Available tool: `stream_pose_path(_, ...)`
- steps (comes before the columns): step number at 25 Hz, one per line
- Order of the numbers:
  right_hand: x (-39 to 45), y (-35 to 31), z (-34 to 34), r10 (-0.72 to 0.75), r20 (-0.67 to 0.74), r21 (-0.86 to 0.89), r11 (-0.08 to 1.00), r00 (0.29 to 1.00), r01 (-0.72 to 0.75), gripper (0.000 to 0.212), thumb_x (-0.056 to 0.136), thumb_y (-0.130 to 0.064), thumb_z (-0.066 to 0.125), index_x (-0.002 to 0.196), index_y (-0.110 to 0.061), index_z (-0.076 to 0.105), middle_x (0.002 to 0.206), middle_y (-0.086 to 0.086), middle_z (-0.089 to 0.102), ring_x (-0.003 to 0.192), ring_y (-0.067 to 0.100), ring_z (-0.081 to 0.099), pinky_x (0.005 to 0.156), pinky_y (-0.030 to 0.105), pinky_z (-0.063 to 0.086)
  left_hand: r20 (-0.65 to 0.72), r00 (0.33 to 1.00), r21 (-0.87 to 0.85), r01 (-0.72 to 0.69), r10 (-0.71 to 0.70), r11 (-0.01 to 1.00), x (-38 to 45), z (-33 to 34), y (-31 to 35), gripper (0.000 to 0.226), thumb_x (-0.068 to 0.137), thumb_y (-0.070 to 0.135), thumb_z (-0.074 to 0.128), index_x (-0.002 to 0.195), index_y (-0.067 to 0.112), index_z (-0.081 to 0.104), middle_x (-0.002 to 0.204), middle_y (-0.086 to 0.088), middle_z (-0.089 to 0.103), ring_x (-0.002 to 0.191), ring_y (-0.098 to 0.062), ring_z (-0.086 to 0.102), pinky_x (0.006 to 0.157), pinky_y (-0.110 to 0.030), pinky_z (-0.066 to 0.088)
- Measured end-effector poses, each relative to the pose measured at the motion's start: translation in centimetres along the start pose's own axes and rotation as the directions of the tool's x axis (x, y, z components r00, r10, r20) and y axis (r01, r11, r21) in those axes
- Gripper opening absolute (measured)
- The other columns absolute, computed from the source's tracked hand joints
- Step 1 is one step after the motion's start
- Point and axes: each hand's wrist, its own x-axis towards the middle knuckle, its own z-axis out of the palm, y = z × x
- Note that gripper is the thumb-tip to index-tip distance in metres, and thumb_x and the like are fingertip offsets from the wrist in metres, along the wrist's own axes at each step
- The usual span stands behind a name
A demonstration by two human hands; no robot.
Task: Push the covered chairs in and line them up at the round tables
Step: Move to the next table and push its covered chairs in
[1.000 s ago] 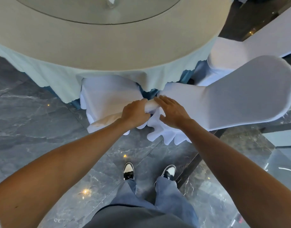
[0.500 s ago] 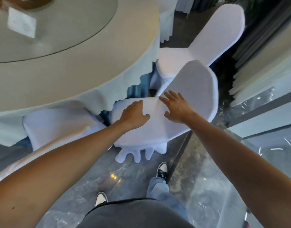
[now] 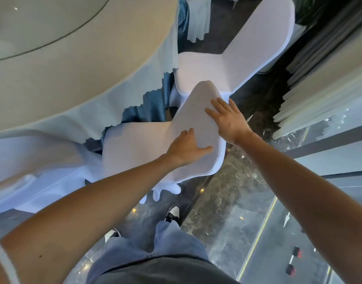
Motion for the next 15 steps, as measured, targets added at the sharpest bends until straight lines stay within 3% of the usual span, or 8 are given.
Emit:
stream_pose_path(4,0.8,3.5,1.7,-0.111,0.098,-0.049,0.992,0.989,0.116,0.077,0.086,-0.004,0.067,0.152,-0.019,0.030,0.163,0.011,0.011,0.150,0.031,0.007,0.120,0.050,0.014,0.106,0.991,0.034,0.075,-0.078,0.997,2.6,3.3,3.2,0.120,0.062,0.086,0.059,0.151,0.015,0.025,0.151,-0.009,0.040,0.134,-0.030,0.043,0.106,-0.047,0.041)
stream_pose_path(7,1.8,4.5,3.2,-0.259,0.056,-0.207,0.942,0.964,0.265,0.071,0.080,-0.014,0.078,0.144,-0.017,0.046,0.158,0.011,0.029,0.149,0.035,0.016,0.119,0.054,0.018,0.174,0.976,0.069,0.119,-0.129,0.991,3.6,6.2,4.8,0.129,0.065,0.079,0.065,0.157,0.015,0.002,0.158,-0.013,0.026,0.140,-0.035,0.035,0.111,-0.048,0.035)
stream_pose_path(10,3.5,5.9,3.8,-0.457,0.056,-0.309,0.837,0.887,0.451,0.048,0.068,-0.012,0.086,0.113,-0.012,0.070,0.122,0.010,0.065,0.135,0.036,0.043,0.115,0.053,0.030,0.012,0.984,0.184,0.170,-0.175,0.968,4.7,8.4,5.4,0.117,0.076,0.054,0.070,0.155,0.006,-0.002,0.151,-0.013,0.032,0.123,-0.040,0.051,0.096,-0.045,0.047)
stream_pose_path(12,4.2,6.4,3.6,-0.529,0.044,-0.338,0.790,0.847,0.511,0.035,0.067,-0.013,0.086,0.099,-0.011,0.073,0.101,0.006,0.070,0.120,0.033,0.055,0.111,0.050,0.037,-0.061,0.983,0.178,0.180,-0.172,0.967,5.3,8.9,5.4,0.106,0.080,0.039,0.070,0.154,0.007,0.001,0.152,-0.012,0.032,0.110,-0.038,0.059,0.084,-0.043,0.050)
stream_pose_path(15,4.8,6.9,3.8,-0.593,-0.010,-0.322,0.764,0.805,0.558,0.030,0.068,-0.014,0.086,0.095,-0.011,0.075,0.092,0.004,0.070,0.105,0.029,0.060,0.114,0.050,0.035,-0.058,0.986,0.135,0.160,-0.153,0.978,5.6,8.8,5.6,0.104,0.081,0.031,0.071,0.154,0.006,0.002,0.154,-0.013,0.029,0.106,-0.035,0.062,0.081,-0.038,0.050)
